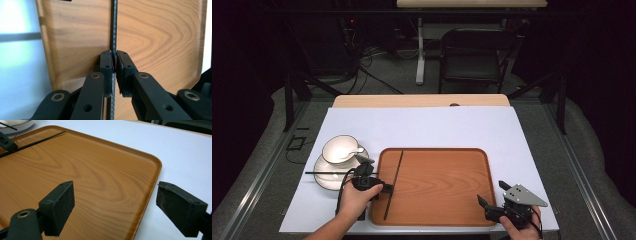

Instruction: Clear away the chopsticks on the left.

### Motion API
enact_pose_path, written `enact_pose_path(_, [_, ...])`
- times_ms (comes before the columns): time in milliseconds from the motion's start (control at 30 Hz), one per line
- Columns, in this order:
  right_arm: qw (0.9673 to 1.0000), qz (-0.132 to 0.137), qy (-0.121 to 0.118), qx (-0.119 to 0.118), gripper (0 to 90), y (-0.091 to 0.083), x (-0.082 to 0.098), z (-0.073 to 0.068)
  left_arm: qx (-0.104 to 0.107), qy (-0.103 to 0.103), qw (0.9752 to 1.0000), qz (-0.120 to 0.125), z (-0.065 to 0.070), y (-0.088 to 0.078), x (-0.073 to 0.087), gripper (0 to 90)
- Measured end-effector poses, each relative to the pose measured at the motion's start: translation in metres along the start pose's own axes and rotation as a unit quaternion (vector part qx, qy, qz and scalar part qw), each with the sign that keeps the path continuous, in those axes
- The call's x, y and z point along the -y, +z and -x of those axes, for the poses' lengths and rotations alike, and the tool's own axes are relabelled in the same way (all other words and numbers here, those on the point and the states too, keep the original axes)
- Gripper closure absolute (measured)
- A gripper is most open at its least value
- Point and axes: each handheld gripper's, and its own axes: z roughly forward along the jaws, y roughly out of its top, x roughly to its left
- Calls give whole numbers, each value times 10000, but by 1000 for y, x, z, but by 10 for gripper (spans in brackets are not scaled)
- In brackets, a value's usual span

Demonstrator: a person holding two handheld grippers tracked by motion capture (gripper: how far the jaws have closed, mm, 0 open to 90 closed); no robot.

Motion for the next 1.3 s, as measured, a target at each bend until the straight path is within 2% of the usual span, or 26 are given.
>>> enact_pose_path(67, [10000,-11,1,-4,148,0,0,0,15,-26,10000,35,1,0,0,805])
enact_pose_path(133, [10000,2,4,5,148,0,0,0,-49,62,10000,-4,3,-2,-1,772])
enact_pose_path(167, [10000,5,2,7,148,0,0,0,-46,43,10000,44,4,-4,-1,754])
enact_pose_path(300, [10000,-6,6,3,148,0,0,0,38,121,9999,111,6,-14,-3,708])
enact_pose_path(333, [10000,-7,8,3,148,0,0,0,63,163,9997,158,8,-19,-4,672])
enact_pose_path(633, [10000,-12,15,8,148,0,0,0,164,310,9984,453,16,-53,-12,558])
enact_pose_path(733, [10000,-19,24,10,148,0,0,0,94,417,9971,630,17,-63,-14,528])
enact_pose_path(767, [10000,-17,23,10,148,0,0,0,64,476,9969,621,17,-66,-15,523])
enact_pose_path(933, [10000,-15,20,16,148,0,0,0,-117,761,9936,831,17,-78,-15,478])
enact_pose_path(967, [10000,-16,22,15,148,0,0,0,-120,809,9925,907,17,-80,-15,478])
enact_pose_path(1100, [10000,-18,22,14,148,0,0,0,-318,1242,9849,1162,15,-88,-14,455])
enact_pose_path(1133, [10000,-20,22,14,148,0,0,0,-471,1501,9794,1266,14,-92,-13,454])
enact_pose_path(1167, [10000,-20,22,14,148,0,0,0,-471,1501,9794,1266,14,-92,-13,454])
enact_pose_path(1200, [10000,-17,22,16,148,0,0,0,-530,1617,9762,1342,13,-95,-13,454])
enact_pose_path(1233, [10000,-14,18,18,148,0,0,0,-602,1767,9718,1440,12,-99,-13,440])
enact_pose_path(1267, [10000,-15,19,18,148,0,0,0,-634,1846,9695,1481,12,-101,-13,436])
enact_pose_path(1300, [10000,-15,19,18,148,0,0,0,-634,1846,9695,1481,12,-101,-13,436])
